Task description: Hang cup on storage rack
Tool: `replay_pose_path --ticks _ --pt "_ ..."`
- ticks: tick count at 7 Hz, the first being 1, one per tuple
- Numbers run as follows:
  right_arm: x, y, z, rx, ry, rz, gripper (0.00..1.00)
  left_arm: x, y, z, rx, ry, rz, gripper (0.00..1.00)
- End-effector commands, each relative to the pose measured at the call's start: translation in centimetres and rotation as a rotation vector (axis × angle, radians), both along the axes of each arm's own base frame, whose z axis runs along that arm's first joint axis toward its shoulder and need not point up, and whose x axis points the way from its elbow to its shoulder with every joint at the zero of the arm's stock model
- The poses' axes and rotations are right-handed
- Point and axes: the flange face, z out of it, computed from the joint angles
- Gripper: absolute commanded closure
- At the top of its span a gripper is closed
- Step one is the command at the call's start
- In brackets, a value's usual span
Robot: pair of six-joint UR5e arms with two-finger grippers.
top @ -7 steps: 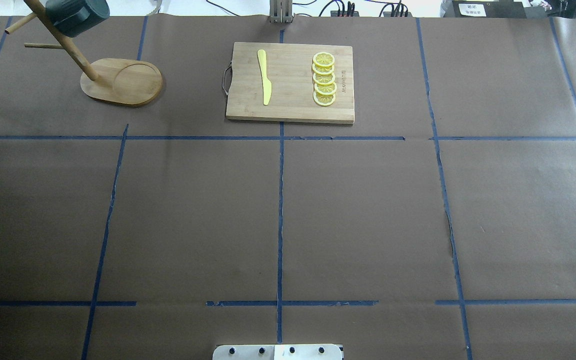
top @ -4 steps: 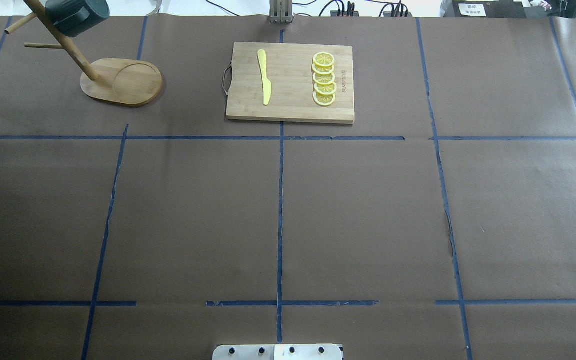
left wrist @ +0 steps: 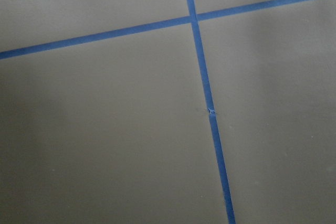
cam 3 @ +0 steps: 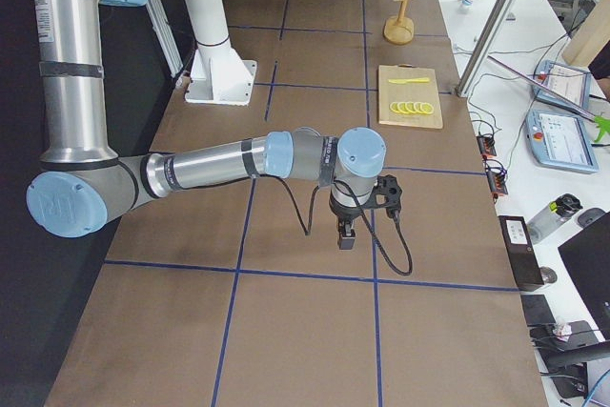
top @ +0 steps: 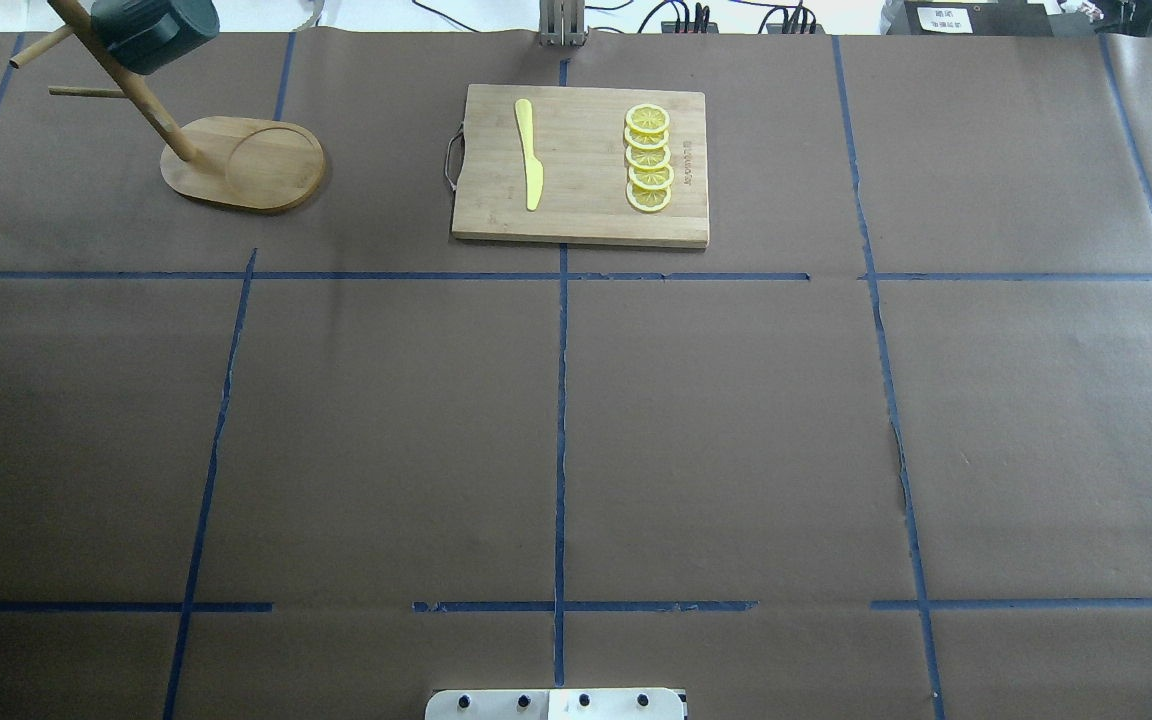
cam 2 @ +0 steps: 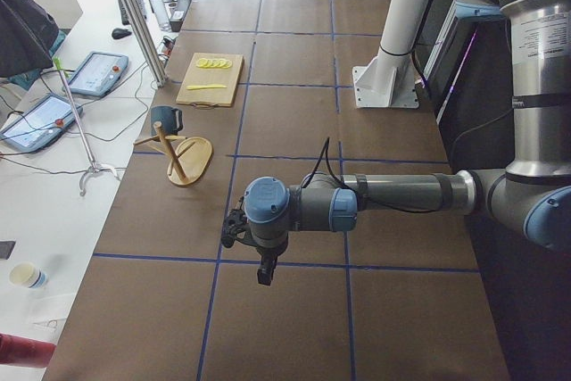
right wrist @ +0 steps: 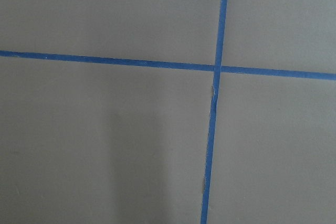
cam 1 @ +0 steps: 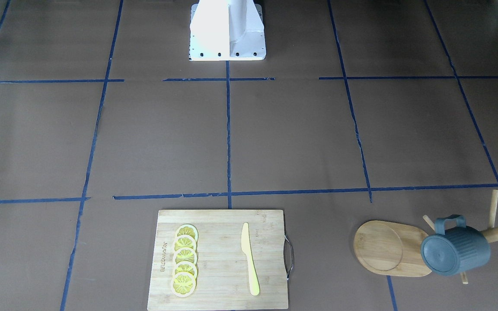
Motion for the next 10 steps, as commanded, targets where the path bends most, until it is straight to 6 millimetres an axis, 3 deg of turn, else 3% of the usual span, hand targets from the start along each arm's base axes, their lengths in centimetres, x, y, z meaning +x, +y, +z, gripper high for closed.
replay_pose_path --ticks 1,2,4,10 --pt "0.8 0.0 1.0 -0.018 0.002 0.013 0.00 -0.6 -0.7 -0.6 0.011 -0.003 -0.014 0.00" --pt "0.8 -0.3 2.4 -0.034 0.006 0.011 0.00 -0.6 -0.7 -0.7 0.014 -0.003 -0.015 0.00" --pt "1.0 -1.2 7.9 0.035 0.012 0.019 0.00 -0.6 -0.8 -0.8 0.016 -0.003 -0.016 0.00" --pt "1.7 -0.9 8.2 0.033 0.017 0.034 0.00 -0.7 -1.0 -1.0 0.021 -0.003 -0.018 0.00"
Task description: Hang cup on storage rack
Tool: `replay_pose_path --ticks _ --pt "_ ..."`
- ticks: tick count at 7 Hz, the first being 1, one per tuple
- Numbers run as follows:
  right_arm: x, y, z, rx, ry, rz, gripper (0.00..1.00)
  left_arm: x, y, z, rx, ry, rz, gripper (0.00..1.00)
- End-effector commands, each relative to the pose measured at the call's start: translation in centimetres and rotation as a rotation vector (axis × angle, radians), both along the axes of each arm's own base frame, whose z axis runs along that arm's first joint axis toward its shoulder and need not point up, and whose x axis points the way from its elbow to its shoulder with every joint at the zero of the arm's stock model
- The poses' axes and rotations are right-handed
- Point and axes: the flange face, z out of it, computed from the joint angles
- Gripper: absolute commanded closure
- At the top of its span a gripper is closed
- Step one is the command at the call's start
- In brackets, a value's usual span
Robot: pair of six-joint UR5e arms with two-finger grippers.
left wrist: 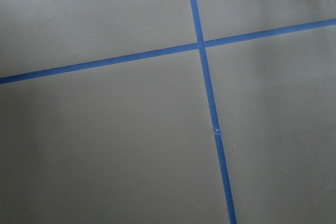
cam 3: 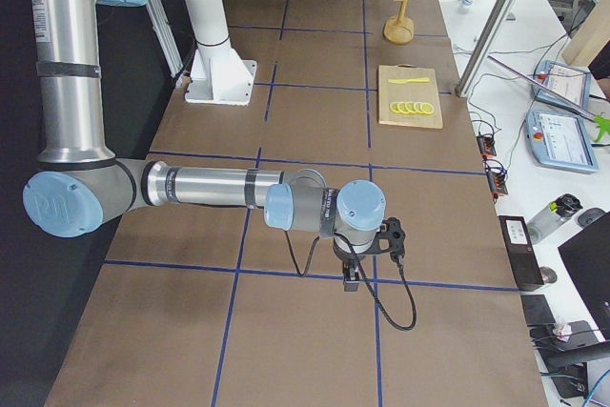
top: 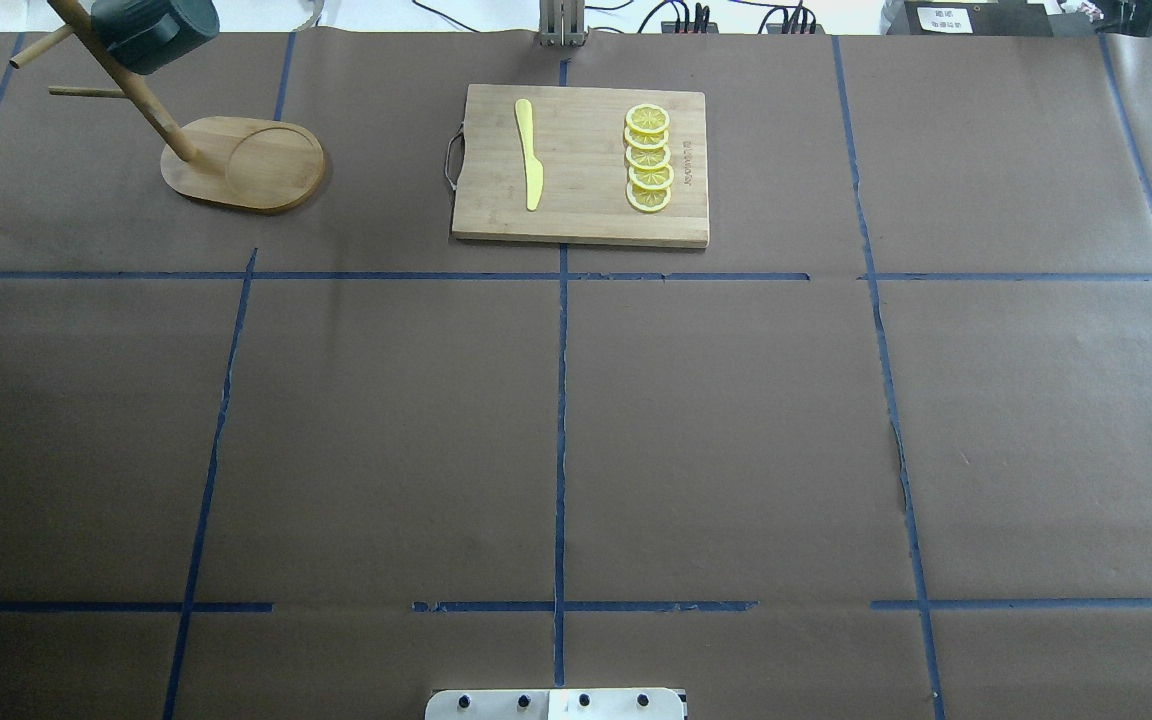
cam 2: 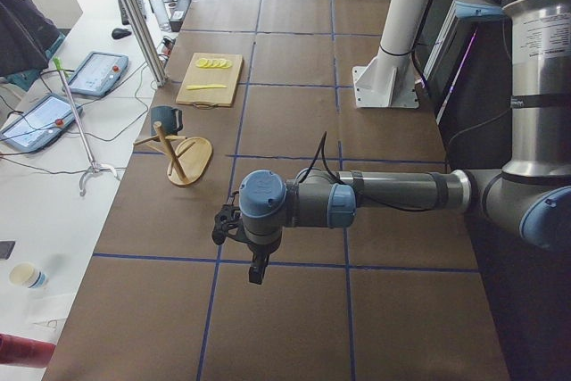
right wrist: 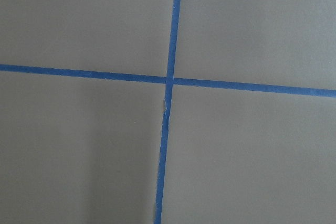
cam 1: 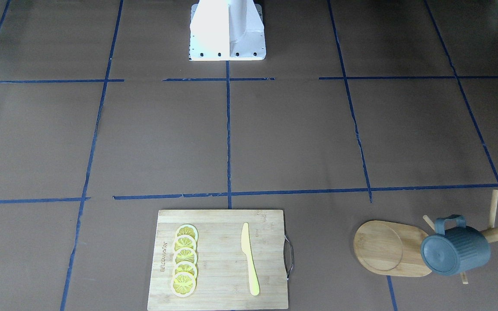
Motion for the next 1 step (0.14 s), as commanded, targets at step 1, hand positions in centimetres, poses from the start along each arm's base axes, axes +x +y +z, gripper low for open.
replay_pose_path --ticks 1 --pt "0.26 0.13 0.09 -0.001 0.000 0.006 0.00 -0.01 -0.02 0.03 -0.001 -0.001 0.000 0.00"
